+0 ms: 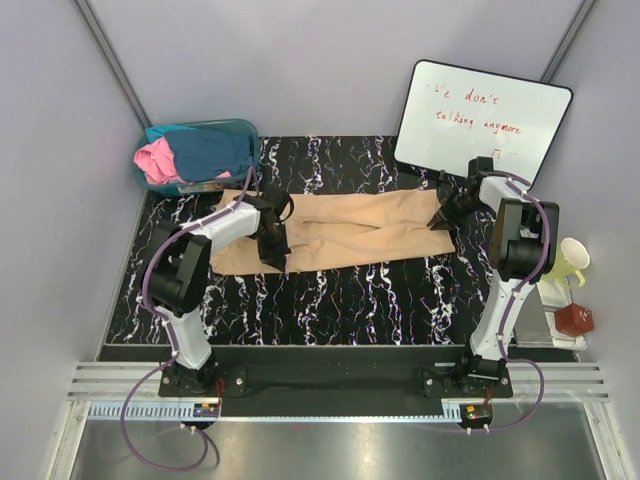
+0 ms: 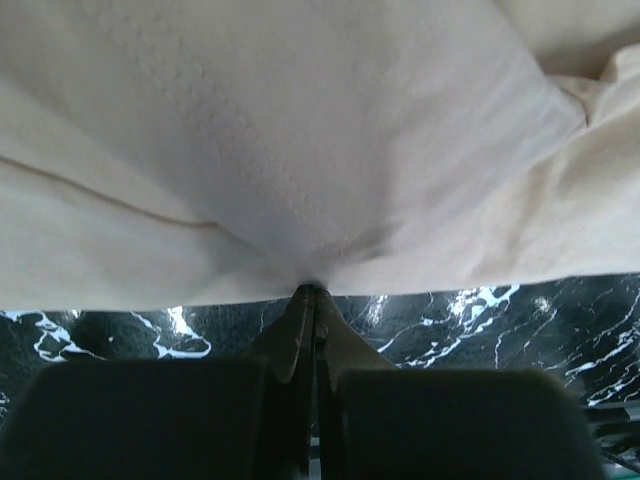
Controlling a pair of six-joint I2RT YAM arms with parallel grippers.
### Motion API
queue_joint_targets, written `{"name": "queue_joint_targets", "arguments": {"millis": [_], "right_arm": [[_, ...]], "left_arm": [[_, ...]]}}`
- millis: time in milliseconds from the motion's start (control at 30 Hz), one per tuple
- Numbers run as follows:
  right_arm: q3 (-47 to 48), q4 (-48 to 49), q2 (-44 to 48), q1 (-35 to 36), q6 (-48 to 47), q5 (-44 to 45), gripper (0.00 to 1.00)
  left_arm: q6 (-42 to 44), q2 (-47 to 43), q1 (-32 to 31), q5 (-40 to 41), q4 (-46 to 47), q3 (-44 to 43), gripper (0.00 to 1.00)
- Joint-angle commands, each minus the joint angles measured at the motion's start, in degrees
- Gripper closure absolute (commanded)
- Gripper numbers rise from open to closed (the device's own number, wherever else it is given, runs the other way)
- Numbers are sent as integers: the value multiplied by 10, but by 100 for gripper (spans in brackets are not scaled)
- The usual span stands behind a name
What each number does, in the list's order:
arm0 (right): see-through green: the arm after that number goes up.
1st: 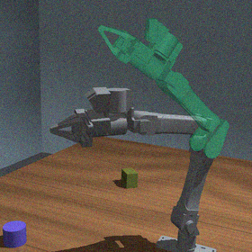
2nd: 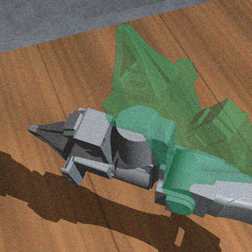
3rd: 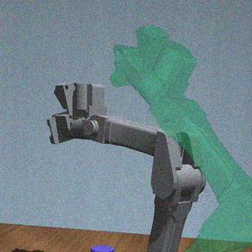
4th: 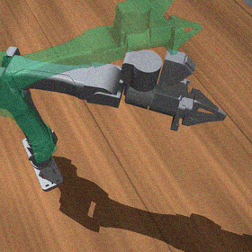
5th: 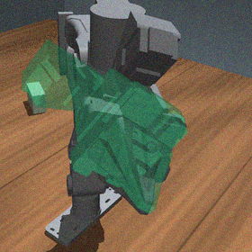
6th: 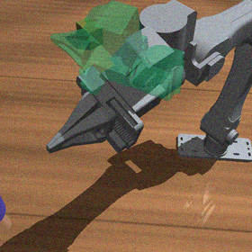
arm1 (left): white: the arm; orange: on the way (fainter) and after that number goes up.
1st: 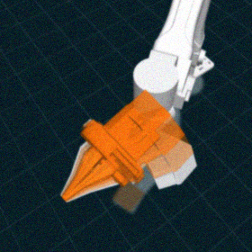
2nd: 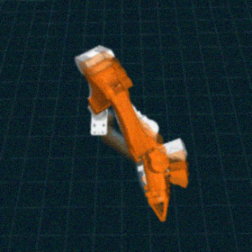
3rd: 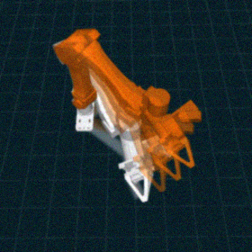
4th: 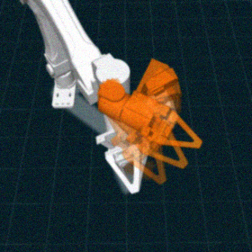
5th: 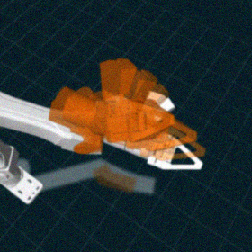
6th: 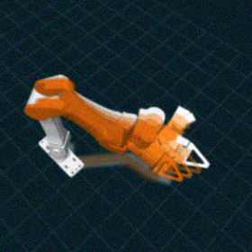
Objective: Fold and stack the t-shirts
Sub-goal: Fold the other side of the tshirt into a rectangle
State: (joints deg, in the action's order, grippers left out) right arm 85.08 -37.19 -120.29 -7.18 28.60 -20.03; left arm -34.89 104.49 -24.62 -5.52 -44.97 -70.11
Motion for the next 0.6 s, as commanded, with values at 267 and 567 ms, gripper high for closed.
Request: {"name": "queue_joint_targets", "arguments": {"millis": [267, 567], "right_arm": [[-5, 13, -16, 3, -7, 11, 64], [-6, 13, -18, 3, -11, 8, 64]], "left_arm": [[8, 55, 4, 53, 2, -146, 100], [3, 111, 30, 107, -6, -213, 100]]}}
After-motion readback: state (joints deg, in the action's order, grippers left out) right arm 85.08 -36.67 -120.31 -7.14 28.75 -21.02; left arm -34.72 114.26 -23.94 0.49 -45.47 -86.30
